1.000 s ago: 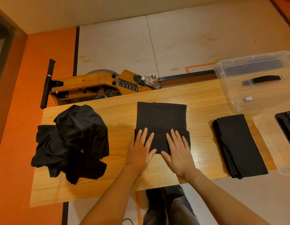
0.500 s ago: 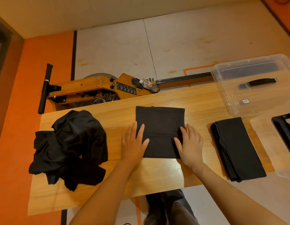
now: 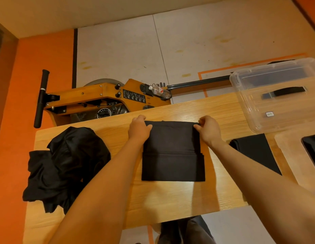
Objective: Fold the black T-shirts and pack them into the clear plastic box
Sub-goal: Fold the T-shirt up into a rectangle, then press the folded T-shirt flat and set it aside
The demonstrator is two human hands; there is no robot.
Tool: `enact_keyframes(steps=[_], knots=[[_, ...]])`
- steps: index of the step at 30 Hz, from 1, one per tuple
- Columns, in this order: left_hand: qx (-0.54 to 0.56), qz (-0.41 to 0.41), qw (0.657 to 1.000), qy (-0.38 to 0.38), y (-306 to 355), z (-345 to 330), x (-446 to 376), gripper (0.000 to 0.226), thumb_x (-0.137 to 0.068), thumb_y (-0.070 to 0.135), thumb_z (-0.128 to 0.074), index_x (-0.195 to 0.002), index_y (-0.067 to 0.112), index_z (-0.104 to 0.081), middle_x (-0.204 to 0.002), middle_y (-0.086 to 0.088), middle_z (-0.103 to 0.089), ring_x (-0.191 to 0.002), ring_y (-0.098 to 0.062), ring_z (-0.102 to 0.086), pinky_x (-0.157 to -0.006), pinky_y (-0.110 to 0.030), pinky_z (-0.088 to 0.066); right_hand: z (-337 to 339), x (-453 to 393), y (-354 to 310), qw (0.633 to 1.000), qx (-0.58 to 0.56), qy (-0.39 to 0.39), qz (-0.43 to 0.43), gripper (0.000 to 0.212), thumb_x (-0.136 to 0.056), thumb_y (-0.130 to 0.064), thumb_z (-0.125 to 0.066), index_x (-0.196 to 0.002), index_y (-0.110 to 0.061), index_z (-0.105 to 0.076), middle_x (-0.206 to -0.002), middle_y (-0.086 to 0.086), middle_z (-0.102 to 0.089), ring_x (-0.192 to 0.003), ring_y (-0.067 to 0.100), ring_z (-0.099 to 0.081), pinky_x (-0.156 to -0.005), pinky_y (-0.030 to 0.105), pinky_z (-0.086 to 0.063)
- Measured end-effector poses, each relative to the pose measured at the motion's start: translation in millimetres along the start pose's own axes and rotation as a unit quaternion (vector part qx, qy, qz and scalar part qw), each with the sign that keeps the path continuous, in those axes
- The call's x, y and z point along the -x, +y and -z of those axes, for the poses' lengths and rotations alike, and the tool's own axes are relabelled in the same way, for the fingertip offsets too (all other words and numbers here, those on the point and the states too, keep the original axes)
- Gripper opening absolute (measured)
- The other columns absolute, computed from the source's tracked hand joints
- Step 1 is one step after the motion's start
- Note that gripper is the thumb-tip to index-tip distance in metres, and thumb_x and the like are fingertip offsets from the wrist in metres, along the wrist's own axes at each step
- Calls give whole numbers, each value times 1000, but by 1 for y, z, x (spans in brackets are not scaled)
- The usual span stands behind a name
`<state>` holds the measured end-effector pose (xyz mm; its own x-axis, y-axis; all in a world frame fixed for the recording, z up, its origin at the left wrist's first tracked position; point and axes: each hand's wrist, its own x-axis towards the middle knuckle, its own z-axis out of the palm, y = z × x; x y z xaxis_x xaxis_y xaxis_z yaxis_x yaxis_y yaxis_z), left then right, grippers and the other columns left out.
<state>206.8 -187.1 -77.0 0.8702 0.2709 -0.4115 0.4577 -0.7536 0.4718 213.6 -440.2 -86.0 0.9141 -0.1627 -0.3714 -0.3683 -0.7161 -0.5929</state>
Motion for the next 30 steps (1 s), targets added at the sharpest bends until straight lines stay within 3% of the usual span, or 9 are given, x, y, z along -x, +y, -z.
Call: enact_keyframes(steps=[5, 8, 10, 14, 18, 21, 24, 30], knots=[[-1, 42, 999, -5, 3, -5, -13, 39, -91, 25, -65, -126, 12, -55, -128, -9, -56, -116, -28, -54, -92, -39, -48, -4, -6, -1, 1000, 10, -26, 2, 29, -89, -20, -70, -112, -6, -61, -107, 9, -65, -102, 27, -61, -79, 34, -48], [-17, 49, 999, -1, 4, -7, -14, 17, -88, 22, -68, -103, 19, -61, -119, -8, -59, -104, -26, -57, -87, -39, -51, -4, -7, -2, 999, 5, -37, 20, 6, -88, -14, -69, -91, -10, -64, -88, 3, -63, -88, 25, -63, -65, 27, -42], [-5, 42, 999, -3, 4, -7, -13, 10, -89, 20, -67, -92, 22, -58, -114, -7, -60, -98, -23, -57, -82, -37, -50, -2, -5, -2, 999, -19, -37, 26, 7, -87, -12, -68, -85, -12, -62, -83, 0, -62, -83, 22, -61, -61, 27, -40], [33, 14, 999, 11, 3, -2, -1, 9, -91, 17, -63, -99, 18, -58, -107, -4, -62, -90, -17, -54, -73, -28, -42, 5, 5, 3, 995, -88, -35, 38, 11, -86, -9, -68, -92, -12, -60, -90, 2, -63, -85, 19, -59, -71, 26, -43], [72, -29, 997, 13, -3, 8, 17, 27, -92, 14, -63, -119, 15, -63, -124, -2, -62, -113, -21, -56, -89, -29, -44, 9, 25, 4, 992, -109, -18, 60, 21, -87, -9, -69, -106, -14, -64, -94, -1, -63, -86, 13, -58, -75, 24, -44], [83, -63, 994, 14, -11, 14, 36, 24, -91, 10, -62, -114, 11, -68, -118, -5, -65, -107, -23, -57, -85, -26, -43, 9, 42, 5, 991, -111, -16, 75, 9, -87, -9, -68, -95, -12, -68, -91, 0, -68, -87, 17, -63, -78, 31, -51], [121, -75, 990, 0, -20, 17, 59, 18, -90, 7, -63, -106, 10, -70, -110, -4, -67, -101, -21, -59, -81, -24, -43, 10, 62, 10, 991, -105, -12, 82, 5, -87, -9, -67, -88, -14, -67, -87, -1, -68, -85, 20, -65, -73, 29, -48], [122, -101, 987, -28, -41, 16, 99, 16, -89, 8, -64, -101, 12, -72, -99, 5, -64, -94, -7, -55, -80, -17, -39, 16, 109, 26, 995, -39, 3, 95, 14, -88, -14, -70, -101, -8, -72, -97, 0, -68, -94, 15, -61, -81, 27, -46]])
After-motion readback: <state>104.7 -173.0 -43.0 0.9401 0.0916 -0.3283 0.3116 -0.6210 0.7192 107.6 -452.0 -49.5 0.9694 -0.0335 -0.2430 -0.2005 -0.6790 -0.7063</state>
